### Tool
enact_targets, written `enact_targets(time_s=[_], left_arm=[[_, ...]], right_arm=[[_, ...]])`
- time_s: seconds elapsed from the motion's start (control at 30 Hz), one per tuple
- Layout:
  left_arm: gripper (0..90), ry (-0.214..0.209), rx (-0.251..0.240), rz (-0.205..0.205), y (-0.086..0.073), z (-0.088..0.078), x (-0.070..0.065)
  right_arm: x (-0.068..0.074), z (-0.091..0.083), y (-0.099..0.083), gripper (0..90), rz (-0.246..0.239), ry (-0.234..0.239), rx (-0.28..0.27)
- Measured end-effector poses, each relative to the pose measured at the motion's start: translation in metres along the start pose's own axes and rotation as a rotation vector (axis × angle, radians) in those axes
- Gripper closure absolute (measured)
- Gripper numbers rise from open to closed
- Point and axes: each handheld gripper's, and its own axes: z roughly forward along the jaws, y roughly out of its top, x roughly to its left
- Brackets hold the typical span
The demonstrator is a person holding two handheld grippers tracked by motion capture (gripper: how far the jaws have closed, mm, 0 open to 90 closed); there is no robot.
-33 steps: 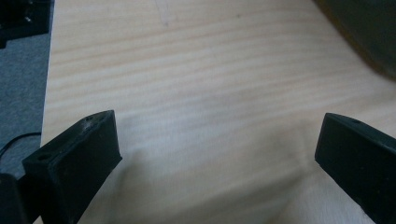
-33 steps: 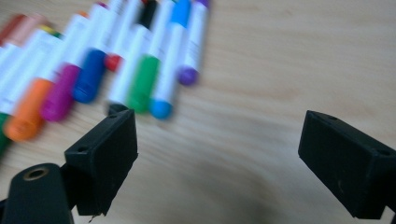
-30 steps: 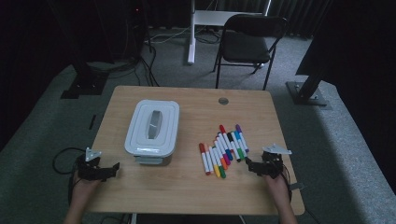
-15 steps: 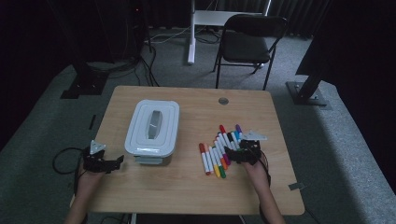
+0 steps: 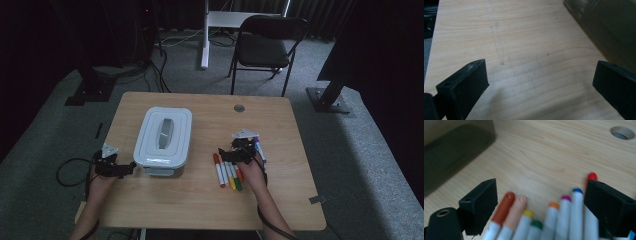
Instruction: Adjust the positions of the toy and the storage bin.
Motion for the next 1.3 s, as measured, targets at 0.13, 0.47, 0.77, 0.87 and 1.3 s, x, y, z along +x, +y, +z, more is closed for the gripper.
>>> enact_targets(time_s=[0.13,0.47,0.77,0.87,1.3], left_arm=[[0.5,0.004,0.003,0.021,0.006,0.006,0.002],[0.4,-0.019,-0.015,0.013,0.023,0.023,0.010],[0.4,-0.044,-0.022,0.036,0.036,0.032,0.008],[0.4,-0.045,-0.025,0.050,0.042,0.036,0.007],[0.5,-0.050,-0.033,0.071,0.052,0.029,-0.008]], right_arm=[[0.008,0.016,0.009,11.5,-0.002,0.008,0.017],[0.029,0.054,0.035,13.4,0.006,0.030,0.047],[0.041,0.082,0.045,13.0,0.030,0.068,0.059],[0.041,0.087,0.051,13.4,0.035,0.067,0.073],[0.045,0.089,0.065,14.3,0.091,0.140,0.067]])
